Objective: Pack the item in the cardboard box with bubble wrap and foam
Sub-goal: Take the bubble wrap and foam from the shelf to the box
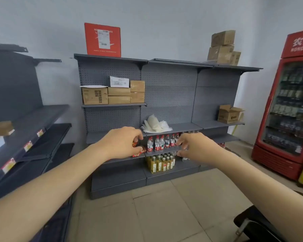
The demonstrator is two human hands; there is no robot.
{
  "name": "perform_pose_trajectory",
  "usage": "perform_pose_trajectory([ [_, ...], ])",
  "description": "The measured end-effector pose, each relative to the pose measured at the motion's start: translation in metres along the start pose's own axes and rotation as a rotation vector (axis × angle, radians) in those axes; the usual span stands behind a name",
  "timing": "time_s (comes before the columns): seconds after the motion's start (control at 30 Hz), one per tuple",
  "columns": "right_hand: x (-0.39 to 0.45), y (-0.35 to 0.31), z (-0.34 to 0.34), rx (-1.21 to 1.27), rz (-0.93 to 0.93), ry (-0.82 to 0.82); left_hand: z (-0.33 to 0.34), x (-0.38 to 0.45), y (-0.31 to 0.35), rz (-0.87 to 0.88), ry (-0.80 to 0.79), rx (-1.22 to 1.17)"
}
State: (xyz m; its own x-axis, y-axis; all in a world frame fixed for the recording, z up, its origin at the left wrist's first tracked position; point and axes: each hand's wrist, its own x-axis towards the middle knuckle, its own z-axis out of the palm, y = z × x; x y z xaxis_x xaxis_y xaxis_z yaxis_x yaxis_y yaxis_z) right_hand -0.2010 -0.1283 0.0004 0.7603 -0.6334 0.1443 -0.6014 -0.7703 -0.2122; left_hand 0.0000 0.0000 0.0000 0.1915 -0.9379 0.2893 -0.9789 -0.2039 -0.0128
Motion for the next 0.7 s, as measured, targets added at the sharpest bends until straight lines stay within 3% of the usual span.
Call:
perform_pose_trajectory([
  [0.7,0.283,0.113,0.038,-0.013,0.02,-0.024,0.112,0.255,-0.116,-0.033,-0.069,-0.002],
])
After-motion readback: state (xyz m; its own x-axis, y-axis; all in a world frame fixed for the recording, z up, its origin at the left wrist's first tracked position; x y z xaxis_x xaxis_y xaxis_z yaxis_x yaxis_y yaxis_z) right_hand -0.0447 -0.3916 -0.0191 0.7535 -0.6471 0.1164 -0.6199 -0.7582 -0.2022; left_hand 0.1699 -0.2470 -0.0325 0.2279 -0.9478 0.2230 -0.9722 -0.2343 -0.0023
